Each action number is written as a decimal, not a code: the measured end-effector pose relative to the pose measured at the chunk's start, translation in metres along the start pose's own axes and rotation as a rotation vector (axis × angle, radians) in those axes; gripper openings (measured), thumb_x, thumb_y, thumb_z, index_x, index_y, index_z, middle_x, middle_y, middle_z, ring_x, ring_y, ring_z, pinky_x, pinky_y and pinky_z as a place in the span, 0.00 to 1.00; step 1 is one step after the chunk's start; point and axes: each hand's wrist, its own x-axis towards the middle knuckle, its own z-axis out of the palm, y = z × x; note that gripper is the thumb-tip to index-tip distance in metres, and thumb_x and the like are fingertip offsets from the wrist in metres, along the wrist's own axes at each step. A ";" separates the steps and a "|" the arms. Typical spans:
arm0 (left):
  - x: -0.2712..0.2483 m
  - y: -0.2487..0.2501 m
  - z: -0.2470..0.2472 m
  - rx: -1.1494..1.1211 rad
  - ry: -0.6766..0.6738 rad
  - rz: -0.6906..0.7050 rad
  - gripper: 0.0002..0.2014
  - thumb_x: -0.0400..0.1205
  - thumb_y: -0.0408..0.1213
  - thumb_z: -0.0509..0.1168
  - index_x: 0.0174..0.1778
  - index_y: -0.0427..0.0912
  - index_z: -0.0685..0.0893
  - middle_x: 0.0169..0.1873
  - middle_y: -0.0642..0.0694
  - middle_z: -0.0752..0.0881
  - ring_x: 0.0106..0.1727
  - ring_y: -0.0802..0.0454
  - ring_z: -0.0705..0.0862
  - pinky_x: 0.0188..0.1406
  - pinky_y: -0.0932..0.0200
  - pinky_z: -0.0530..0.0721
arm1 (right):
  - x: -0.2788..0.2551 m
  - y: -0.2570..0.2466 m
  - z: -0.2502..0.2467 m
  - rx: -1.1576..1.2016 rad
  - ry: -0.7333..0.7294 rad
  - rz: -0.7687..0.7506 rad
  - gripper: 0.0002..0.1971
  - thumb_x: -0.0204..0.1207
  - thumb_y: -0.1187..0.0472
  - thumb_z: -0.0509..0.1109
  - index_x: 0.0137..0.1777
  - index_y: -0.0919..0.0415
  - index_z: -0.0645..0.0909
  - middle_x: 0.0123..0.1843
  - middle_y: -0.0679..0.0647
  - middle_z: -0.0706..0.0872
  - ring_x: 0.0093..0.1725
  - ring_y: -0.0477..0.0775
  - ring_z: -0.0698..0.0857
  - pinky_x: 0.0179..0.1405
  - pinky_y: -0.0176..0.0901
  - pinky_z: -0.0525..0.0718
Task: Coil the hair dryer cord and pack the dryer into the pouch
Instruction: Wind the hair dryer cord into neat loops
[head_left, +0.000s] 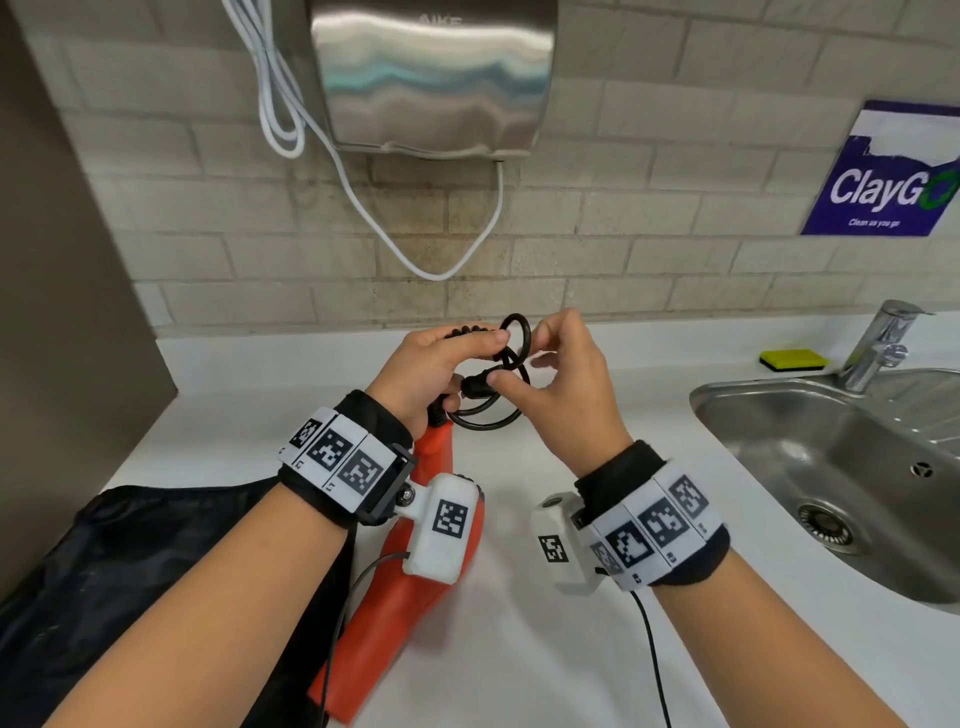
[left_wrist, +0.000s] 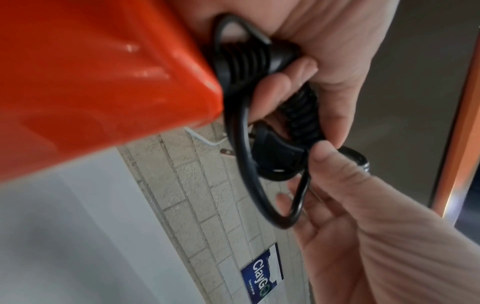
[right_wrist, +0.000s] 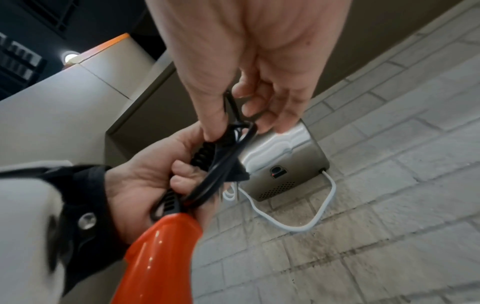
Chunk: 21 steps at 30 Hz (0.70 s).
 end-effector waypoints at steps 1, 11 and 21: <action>0.000 0.000 0.000 -0.001 -0.005 0.001 0.08 0.75 0.40 0.69 0.47 0.42 0.87 0.35 0.52 0.87 0.22 0.56 0.72 0.13 0.68 0.62 | 0.001 0.000 0.001 0.065 -0.024 0.015 0.22 0.66 0.68 0.76 0.38 0.47 0.63 0.43 0.53 0.80 0.47 0.50 0.82 0.52 0.34 0.80; -0.003 -0.003 0.001 -0.042 -0.011 0.022 0.04 0.74 0.40 0.70 0.36 0.46 0.88 0.33 0.52 0.88 0.27 0.55 0.74 0.29 0.63 0.77 | -0.004 0.000 0.016 -0.035 -0.163 -0.011 0.14 0.77 0.71 0.58 0.56 0.57 0.60 0.42 0.56 0.82 0.36 0.49 0.82 0.33 0.33 0.79; -0.002 0.004 -0.004 0.136 -0.118 0.113 0.04 0.73 0.36 0.70 0.40 0.40 0.89 0.34 0.45 0.85 0.24 0.58 0.75 0.36 0.61 0.78 | -0.006 -0.004 0.009 -0.305 -0.202 -0.044 0.15 0.75 0.70 0.57 0.62 0.67 0.61 0.34 0.58 0.77 0.32 0.61 0.76 0.30 0.48 0.70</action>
